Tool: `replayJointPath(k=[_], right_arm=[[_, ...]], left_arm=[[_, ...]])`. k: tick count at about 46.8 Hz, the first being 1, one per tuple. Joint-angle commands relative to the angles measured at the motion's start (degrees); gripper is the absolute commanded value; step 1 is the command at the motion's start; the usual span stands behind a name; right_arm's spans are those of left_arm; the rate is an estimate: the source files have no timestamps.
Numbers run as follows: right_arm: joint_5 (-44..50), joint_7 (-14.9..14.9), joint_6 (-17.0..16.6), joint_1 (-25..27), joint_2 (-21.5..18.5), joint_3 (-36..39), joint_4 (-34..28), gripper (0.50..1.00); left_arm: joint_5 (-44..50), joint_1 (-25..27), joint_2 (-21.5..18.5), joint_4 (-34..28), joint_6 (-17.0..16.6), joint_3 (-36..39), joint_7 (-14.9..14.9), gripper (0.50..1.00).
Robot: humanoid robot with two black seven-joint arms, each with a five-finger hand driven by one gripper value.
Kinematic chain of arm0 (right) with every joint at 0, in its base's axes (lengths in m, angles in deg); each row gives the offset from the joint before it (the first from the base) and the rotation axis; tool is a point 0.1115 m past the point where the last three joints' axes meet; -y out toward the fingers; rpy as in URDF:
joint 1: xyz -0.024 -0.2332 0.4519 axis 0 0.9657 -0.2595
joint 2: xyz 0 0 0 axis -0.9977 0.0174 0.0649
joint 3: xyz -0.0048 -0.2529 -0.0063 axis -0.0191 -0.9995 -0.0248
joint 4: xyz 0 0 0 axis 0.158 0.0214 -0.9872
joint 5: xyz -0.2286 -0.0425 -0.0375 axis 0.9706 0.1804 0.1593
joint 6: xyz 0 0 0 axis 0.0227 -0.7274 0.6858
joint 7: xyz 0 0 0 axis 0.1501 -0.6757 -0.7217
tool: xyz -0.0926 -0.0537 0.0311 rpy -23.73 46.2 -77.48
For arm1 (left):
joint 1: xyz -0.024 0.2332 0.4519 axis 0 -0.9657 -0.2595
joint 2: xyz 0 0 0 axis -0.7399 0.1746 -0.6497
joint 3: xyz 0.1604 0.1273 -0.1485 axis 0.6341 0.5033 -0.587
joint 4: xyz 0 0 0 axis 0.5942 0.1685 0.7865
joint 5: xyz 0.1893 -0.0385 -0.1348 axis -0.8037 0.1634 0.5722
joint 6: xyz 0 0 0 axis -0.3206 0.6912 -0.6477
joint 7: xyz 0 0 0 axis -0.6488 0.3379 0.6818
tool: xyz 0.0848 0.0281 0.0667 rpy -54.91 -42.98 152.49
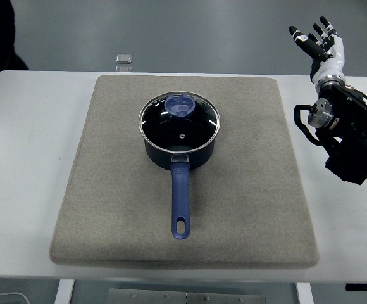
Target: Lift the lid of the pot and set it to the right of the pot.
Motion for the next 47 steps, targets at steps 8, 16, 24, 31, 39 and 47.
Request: replayJointPath(k=[8, 16, 24, 31, 39, 47], right_arm=[[-0.13, -0.16, 0.00, 0.00, 0.00, 0.00, 0.00, 0.932], [-0.13, -0.16, 0.00, 0.00, 0.00, 0.00, 0.00, 0.932], [-0.13, -0.16, 0.00, 0.09, 0.00, 0.00, 0.00, 0.932], [-0.05, -0.16, -0.09, -0.09, 0.00, 0.00, 0.00, 0.932], [-0.13, -0.24, -0.35, -0.35, 0.00, 0.00, 0.00, 0.932], [-0.40, -0.24, -0.61, -0.35, 0.00, 0.09, 0.00, 0.932]], left_arm=[[-0.01, -0.24, 0.00, 0.00, 0.00, 0.00, 0.00, 1.000], [-0.01, -0.15, 0.00, 0.09, -0.08, 0.44, 0.00, 1.000], [-0.01, -0.15, 0.00, 0.09, -0.08, 0.36, 0.00, 1.000], [-0.01, -0.15, 0.00, 0.09, -0.08, 0.44, 0.00, 1.000], [-0.01, -0.15, 0.00, 0.00, -0.08, 0.44, 0.00, 1.000], [-0.01, -0.15, 0.00, 0.09, -0.08, 0.44, 0.00, 1.000]])
